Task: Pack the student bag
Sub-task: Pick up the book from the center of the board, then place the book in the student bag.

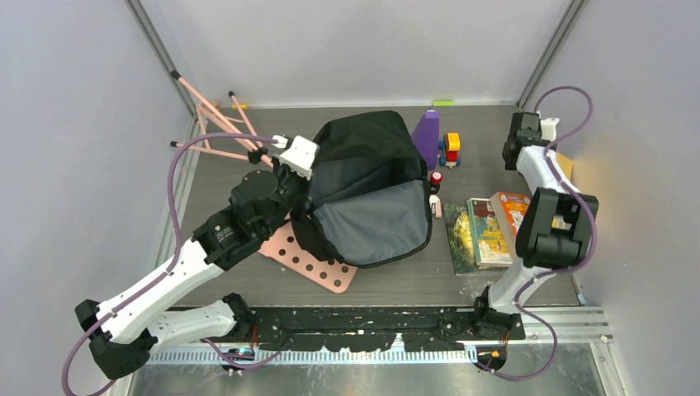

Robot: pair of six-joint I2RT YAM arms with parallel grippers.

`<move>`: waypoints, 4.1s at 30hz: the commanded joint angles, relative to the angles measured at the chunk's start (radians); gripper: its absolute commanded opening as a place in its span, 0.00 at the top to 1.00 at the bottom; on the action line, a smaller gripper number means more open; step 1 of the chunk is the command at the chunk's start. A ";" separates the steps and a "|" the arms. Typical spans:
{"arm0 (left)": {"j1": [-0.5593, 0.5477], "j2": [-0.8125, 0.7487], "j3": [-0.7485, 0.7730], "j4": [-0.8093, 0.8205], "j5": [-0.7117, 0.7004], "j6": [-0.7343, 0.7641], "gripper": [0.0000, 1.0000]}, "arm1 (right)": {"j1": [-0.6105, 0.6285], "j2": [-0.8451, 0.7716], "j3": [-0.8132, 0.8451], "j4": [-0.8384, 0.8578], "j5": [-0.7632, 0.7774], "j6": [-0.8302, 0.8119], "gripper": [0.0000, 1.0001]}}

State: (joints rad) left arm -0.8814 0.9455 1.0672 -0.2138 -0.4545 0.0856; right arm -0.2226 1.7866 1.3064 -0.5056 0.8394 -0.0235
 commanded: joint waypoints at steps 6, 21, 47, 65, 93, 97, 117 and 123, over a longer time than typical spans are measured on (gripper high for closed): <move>0.005 -0.023 0.007 -0.007 0.048 -0.027 0.96 | 0.081 -0.491 0.142 -0.161 -0.306 0.263 1.00; 0.032 0.011 0.041 -0.054 0.045 -0.038 0.96 | 0.180 -0.772 0.301 -0.111 -1.303 0.412 1.00; 0.136 0.007 0.067 -0.078 0.216 -0.122 0.98 | 0.221 -0.745 0.178 0.676 -2.008 0.684 1.00; 0.158 -0.009 0.077 -0.082 0.272 -0.124 0.99 | 0.354 -0.491 0.178 0.454 -2.100 0.169 1.00; 0.198 0.020 0.094 -0.088 0.381 -0.124 1.00 | 0.469 0.050 0.386 1.907 -2.357 1.104 0.99; 0.199 0.019 0.094 -0.089 0.384 -0.125 1.00 | 0.485 0.193 0.520 1.947 -2.361 1.292 0.99; 0.202 0.007 0.096 -0.094 0.372 -0.113 1.00 | 0.471 0.248 0.584 1.949 -2.360 1.371 0.22; 0.202 0.009 0.096 -0.096 0.369 -0.111 1.00 | 0.467 0.238 0.602 1.950 -2.361 1.399 0.18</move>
State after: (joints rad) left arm -0.6788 0.9695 1.1294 -0.3191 -0.0998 -0.0246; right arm 0.2501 2.0338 1.8744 1.3937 -1.5356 1.3441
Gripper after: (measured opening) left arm 0.063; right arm 0.847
